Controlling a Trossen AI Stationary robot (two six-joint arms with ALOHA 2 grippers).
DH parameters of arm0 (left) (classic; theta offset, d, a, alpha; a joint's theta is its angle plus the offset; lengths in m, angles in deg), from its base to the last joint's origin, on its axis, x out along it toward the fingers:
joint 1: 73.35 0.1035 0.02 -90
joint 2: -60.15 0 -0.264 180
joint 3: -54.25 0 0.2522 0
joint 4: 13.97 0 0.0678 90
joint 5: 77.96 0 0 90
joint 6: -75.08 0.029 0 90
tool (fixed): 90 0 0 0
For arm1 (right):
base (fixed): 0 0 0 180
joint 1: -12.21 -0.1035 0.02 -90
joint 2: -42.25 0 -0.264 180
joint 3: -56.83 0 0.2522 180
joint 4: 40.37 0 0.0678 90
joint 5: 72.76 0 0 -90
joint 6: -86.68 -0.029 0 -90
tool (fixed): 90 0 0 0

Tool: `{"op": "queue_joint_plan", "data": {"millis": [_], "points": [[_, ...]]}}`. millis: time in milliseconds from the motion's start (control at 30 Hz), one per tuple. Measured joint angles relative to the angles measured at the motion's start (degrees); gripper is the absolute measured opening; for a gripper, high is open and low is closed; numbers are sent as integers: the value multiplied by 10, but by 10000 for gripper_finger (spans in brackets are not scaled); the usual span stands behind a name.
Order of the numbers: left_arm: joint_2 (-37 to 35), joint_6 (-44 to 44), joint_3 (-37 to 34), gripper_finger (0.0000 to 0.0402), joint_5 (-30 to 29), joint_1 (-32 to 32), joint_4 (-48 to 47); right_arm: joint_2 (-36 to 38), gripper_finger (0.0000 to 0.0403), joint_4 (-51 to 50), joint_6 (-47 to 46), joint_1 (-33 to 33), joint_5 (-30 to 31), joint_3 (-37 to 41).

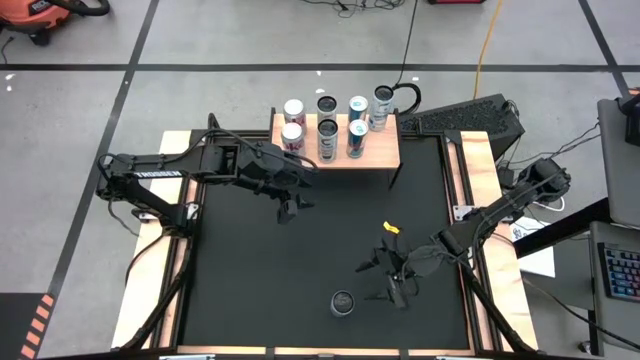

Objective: Place canned beverage on shelf
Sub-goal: Put the white and blue soda can aligned with the other white and blue soda can on the shelf

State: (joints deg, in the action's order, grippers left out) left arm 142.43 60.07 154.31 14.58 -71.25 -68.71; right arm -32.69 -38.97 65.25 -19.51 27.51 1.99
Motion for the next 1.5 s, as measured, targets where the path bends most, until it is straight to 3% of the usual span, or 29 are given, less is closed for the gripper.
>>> {"op": "queue_joint_plan", "data": {"millis": [133, 333, 533, 800, 1033, 1233, 1500], "points": [[0, -12, 0, 267, 0, 2, 2, 0, 336, -5, 23, 13, -3, 0], [0, -31, 0, 267, -2, 2, 4, 0, 336, -6, 45, 38, -105, 0], [0, -42, 0, 267, -33, 2, 25, 0, 336, -7, 81, 44, -133, 0], [0, -43, 0, 267, -33, 1, 30, -5, 336, 3, 80, 33, -69, 0], [0, -57, 0, 267, -35, 0, 29, -76, 336, 86, 66, -7, -31, 0], [0, -57, 0, 267, -35, 0, 28, -123, 336, 99, 57, -21, 18, -19], [0, -29, 0, 267, -35, 0, 27, -172, 336, 62, 72, -29, 18, -89]]}}
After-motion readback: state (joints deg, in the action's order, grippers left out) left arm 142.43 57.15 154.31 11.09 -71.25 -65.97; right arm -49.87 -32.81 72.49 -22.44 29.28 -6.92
